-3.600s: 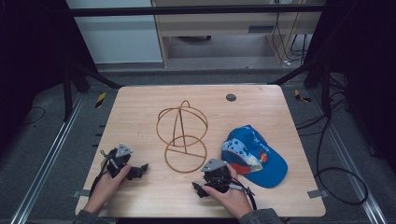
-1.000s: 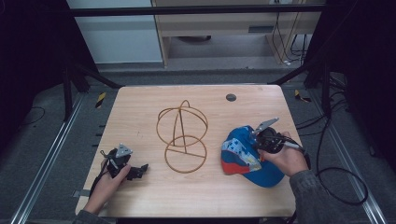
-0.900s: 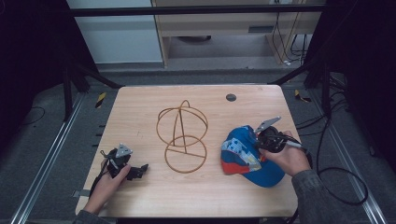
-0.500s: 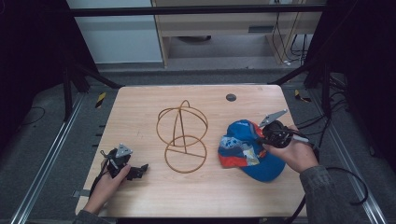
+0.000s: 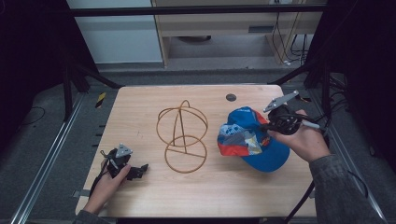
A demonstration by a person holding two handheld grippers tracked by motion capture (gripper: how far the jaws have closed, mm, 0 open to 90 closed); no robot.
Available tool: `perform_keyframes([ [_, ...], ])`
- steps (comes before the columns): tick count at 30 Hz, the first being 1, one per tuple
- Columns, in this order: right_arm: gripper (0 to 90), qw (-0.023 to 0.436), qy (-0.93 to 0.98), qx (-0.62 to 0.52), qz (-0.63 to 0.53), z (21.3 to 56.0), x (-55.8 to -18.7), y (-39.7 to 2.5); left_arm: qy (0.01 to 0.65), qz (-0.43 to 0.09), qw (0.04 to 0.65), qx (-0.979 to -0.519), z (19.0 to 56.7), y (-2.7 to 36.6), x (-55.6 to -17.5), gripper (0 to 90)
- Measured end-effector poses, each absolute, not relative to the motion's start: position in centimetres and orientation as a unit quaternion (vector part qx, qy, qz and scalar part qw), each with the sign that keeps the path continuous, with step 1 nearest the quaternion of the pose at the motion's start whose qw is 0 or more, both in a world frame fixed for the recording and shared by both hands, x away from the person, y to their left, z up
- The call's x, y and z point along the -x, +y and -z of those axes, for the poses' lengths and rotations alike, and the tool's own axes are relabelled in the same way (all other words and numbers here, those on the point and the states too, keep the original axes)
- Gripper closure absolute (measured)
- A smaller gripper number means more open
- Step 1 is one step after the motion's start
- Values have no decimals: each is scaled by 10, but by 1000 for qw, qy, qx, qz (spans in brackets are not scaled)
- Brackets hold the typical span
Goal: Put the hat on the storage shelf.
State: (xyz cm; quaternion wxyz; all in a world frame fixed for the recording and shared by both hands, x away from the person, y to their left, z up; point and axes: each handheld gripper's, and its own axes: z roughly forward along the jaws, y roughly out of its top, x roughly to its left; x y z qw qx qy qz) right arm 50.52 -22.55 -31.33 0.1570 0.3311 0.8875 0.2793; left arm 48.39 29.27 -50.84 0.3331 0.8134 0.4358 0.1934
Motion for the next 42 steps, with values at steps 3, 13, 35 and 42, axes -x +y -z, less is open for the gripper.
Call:
perform_keyframes([
  [3,900,157,891,-327,-274,299,-506,-223,436,-193,333,-814,508,293,-484,0],
  [13,900,151,901,-313,-261,268,-511,-213,438,-193,335,-811,509,292,-484,0],
  [35,900,187,877,-300,-325,201,-499,-215,437,-194,335,-812,509,292,-484,0],
  [42,900,197,873,-289,-342,185,-496,-206,437,-193,333,-813,508,293,-484,0],
])
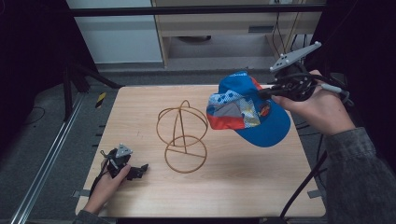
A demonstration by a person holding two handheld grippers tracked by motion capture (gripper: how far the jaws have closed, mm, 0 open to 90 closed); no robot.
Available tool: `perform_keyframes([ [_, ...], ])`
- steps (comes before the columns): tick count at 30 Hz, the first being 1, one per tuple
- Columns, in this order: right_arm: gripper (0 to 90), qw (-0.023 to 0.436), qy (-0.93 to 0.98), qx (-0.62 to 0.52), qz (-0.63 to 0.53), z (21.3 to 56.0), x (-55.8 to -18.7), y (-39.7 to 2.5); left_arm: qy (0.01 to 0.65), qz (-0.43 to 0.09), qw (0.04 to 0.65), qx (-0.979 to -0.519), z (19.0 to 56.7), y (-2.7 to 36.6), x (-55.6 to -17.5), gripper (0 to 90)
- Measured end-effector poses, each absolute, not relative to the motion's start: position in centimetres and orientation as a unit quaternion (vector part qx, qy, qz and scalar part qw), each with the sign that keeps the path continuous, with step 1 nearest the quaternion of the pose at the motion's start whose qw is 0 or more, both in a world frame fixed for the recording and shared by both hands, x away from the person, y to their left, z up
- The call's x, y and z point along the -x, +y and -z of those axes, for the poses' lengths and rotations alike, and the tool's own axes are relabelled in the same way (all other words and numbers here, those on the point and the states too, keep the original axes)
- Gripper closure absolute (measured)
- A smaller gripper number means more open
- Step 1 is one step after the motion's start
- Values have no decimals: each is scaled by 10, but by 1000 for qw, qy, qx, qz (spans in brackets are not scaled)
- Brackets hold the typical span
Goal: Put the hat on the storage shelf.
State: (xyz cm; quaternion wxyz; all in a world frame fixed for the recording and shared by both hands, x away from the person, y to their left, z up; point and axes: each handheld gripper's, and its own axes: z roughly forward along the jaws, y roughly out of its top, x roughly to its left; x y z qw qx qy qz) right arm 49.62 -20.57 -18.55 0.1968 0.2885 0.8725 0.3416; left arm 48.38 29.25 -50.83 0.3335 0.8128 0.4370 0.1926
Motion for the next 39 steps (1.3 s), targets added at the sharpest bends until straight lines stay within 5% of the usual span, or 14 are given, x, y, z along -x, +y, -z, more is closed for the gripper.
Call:
perform_keyframes([
  [39,900,198,870,-236,-384,150,-503,-146,437,-192,335,-812,508,292,-484,0],
])
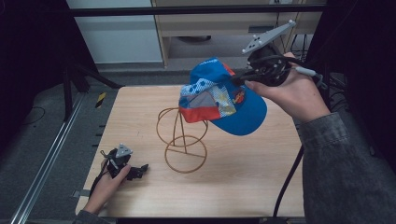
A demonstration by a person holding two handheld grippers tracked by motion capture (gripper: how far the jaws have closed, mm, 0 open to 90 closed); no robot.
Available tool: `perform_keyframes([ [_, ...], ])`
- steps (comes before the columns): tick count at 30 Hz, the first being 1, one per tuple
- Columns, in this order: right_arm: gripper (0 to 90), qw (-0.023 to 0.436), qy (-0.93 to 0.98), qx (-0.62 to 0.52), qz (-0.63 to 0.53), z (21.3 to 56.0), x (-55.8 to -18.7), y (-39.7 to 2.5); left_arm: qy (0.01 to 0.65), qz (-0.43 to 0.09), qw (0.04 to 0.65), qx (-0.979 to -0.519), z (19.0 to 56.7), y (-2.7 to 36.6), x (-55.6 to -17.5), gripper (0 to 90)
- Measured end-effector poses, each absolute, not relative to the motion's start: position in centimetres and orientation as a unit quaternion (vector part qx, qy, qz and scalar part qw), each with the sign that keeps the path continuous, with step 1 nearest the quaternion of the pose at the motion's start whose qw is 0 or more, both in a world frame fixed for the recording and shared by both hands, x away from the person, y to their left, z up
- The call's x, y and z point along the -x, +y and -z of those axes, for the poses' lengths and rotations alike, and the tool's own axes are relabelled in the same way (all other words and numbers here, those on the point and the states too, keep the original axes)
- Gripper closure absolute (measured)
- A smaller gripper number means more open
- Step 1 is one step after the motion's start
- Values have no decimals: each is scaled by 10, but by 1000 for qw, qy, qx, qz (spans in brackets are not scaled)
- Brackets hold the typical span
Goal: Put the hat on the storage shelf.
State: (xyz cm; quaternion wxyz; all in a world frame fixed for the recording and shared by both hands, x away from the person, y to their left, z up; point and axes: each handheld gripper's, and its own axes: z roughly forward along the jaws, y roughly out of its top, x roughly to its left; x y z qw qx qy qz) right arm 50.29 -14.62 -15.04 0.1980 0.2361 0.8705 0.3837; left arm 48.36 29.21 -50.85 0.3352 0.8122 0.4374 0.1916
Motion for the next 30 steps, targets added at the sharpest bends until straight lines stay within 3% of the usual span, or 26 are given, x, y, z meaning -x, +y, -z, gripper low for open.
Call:
perform_keyframes([
  [30,900,166,877,-198,-405,164,-522,-79,437,-192,335,-813,508,292,-484,0],
])
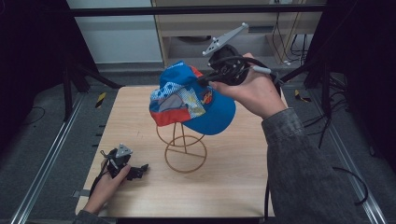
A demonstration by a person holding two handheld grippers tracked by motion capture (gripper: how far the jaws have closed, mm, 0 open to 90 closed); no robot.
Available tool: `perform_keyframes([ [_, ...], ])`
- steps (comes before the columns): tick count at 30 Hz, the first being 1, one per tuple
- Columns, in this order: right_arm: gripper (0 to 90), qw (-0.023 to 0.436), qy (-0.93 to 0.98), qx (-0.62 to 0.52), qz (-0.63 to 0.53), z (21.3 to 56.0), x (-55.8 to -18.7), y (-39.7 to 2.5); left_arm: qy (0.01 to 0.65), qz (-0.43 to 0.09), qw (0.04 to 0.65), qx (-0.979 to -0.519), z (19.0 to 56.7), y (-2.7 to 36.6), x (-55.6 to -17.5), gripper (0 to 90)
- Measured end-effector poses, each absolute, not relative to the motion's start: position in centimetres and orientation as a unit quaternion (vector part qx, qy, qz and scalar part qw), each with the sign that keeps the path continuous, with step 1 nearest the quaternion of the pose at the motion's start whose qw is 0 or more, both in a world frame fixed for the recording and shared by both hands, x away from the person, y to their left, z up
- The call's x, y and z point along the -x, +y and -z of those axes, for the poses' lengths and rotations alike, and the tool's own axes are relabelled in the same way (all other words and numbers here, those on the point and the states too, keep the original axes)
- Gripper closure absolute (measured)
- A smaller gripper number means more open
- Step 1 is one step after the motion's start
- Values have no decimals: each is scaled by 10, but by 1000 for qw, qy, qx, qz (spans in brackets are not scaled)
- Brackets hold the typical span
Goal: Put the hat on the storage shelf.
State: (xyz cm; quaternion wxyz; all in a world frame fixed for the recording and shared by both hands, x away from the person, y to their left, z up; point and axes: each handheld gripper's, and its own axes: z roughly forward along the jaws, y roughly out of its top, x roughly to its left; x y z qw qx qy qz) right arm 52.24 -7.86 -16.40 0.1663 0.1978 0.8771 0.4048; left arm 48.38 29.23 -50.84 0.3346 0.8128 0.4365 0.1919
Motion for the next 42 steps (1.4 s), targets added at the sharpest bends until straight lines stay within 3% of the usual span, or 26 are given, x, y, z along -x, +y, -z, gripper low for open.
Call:
perform_keyframes([
  [42,900,142,888,-185,-396,184,-531,-48,437,-193,334,-813,508,292,-484,0],
])
